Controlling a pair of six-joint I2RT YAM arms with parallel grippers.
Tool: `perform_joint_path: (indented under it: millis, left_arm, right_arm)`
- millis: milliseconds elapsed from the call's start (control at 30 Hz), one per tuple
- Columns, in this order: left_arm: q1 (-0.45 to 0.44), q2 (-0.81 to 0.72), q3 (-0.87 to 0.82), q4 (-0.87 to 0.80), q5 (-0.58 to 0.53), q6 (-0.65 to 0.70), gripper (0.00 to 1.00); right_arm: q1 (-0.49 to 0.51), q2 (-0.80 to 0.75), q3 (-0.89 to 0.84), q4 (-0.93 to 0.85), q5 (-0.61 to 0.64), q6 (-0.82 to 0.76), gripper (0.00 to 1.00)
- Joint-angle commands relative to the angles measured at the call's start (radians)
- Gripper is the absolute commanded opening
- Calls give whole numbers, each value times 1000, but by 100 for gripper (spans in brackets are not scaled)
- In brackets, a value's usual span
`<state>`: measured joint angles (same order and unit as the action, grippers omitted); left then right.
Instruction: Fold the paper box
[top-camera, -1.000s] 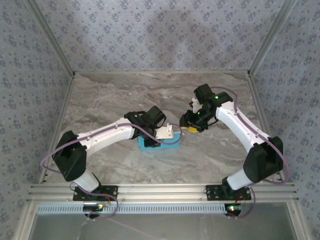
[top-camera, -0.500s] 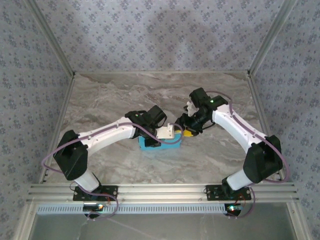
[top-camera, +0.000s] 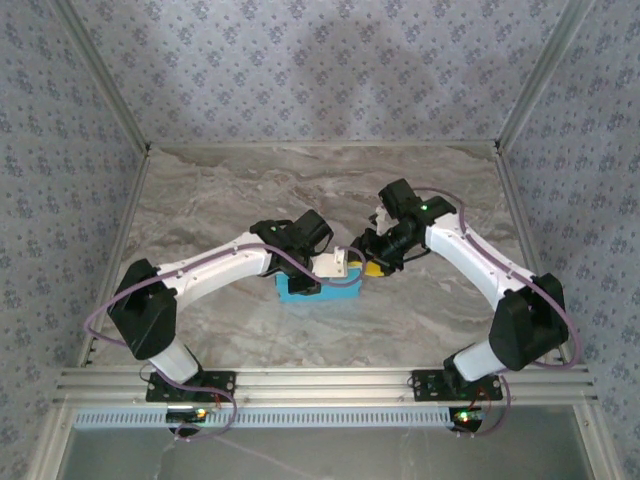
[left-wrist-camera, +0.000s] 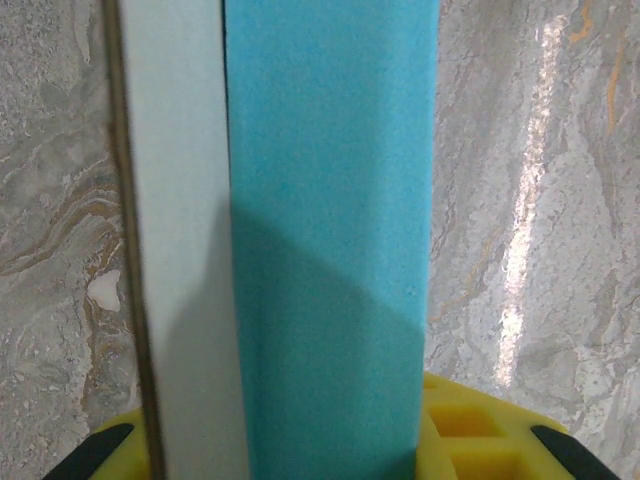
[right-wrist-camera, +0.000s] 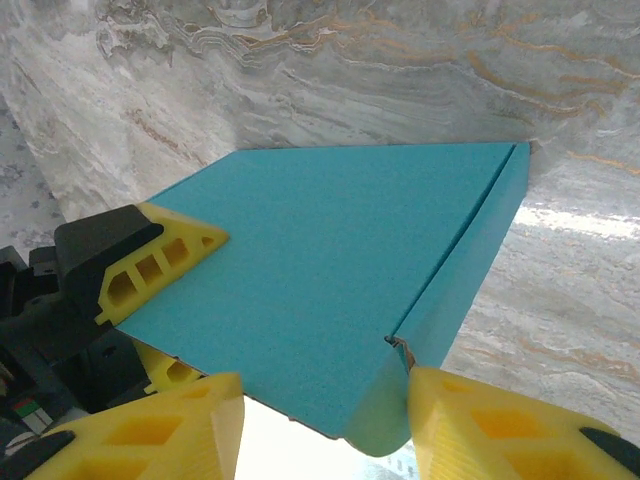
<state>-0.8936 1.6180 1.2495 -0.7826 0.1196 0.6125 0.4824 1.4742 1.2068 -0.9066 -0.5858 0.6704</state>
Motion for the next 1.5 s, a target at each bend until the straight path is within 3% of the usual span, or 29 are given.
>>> perform_joint_path:
  millis: [0, 200, 633, 1100, 1467]
  left_arm:
    - [-4, 31, 19, 25, 34, -6, 26]
    - [-5, 36, 21, 29, 34, -6, 25]
    - [-4, 29, 13, 29, 26, -4, 23]
    - [-4, 18, 1, 31, 15, 2, 24]
    - [-4, 17, 0, 29, 14, 4, 24]
  right_arm:
    - [38, -30, -41, 61, -115, 79, 48]
    - [67, -49, -67, 96, -106, 126, 46]
    - [60, -49, -85, -1, 12, 7, 35]
    - [3, -38, -23, -98, 49, -119, 39]
    - [-21, -26, 32, -111, 34, -129, 41]
